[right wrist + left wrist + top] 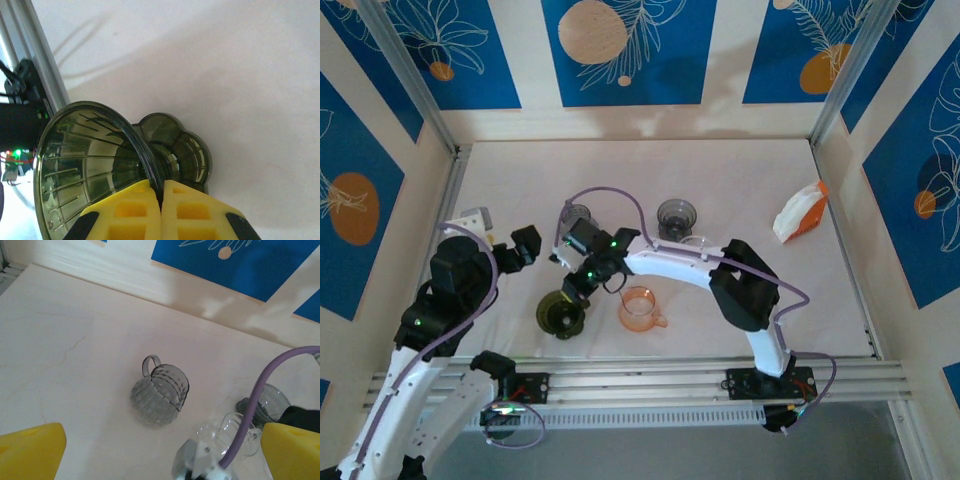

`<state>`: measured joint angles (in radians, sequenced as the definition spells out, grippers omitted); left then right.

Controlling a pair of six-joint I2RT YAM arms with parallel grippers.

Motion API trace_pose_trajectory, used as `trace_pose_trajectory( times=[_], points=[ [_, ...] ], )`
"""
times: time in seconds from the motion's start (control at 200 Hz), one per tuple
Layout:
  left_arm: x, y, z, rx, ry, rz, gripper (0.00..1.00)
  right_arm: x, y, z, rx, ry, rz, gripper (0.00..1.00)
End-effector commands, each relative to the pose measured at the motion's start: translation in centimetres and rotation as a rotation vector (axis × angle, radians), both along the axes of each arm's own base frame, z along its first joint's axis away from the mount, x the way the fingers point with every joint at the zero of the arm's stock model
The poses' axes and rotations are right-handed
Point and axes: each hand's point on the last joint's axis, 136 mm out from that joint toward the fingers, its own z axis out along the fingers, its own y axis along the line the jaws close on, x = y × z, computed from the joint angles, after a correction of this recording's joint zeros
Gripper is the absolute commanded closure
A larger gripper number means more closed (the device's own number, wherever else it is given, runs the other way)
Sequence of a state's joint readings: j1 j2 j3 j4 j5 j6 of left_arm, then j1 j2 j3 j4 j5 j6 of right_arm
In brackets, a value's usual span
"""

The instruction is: Place the coffee filter in the dripper

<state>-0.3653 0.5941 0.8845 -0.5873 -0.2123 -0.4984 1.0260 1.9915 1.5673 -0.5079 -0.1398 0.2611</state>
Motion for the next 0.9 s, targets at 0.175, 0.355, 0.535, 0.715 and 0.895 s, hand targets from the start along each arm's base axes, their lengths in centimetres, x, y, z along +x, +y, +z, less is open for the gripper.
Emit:
trace_pose_trajectory(
  times=[0.175, 0.355, 0.535, 0.715, 0.895],
  points=[
    [-0.1, 0.8, 3.2, -0.046, -0.117, 0.046, 0.00, 3.4, -4.6, 9.5, 0.159, -0.037, -0.171, 1.00],
    [1.0, -1.0, 2.7, -0.089, -0.114, -0.019, 0.00, 3.5, -10.5, 11.4, 0.112, 0.005, -0.289, 1.00],
    [3.0, -4.3, 0.3, -0.182, -0.046, -0.127, 0.00, 1.3, -15.5, 11.6, 0.037, 0.058, -0.330, 1.00],
    [4.7, -6.5, -2.8, -0.228, 0.068, -0.180, 0.00, -1.0, -17.8, 10.4, -0.009, 0.105, -0.341, 1.00],
    [5.2, -7.1, -3.7, -0.235, 0.094, -0.193, 0.00, -1.3, -17.8, 8.9, -0.007, 0.133, -0.351, 1.00]
  ],
)
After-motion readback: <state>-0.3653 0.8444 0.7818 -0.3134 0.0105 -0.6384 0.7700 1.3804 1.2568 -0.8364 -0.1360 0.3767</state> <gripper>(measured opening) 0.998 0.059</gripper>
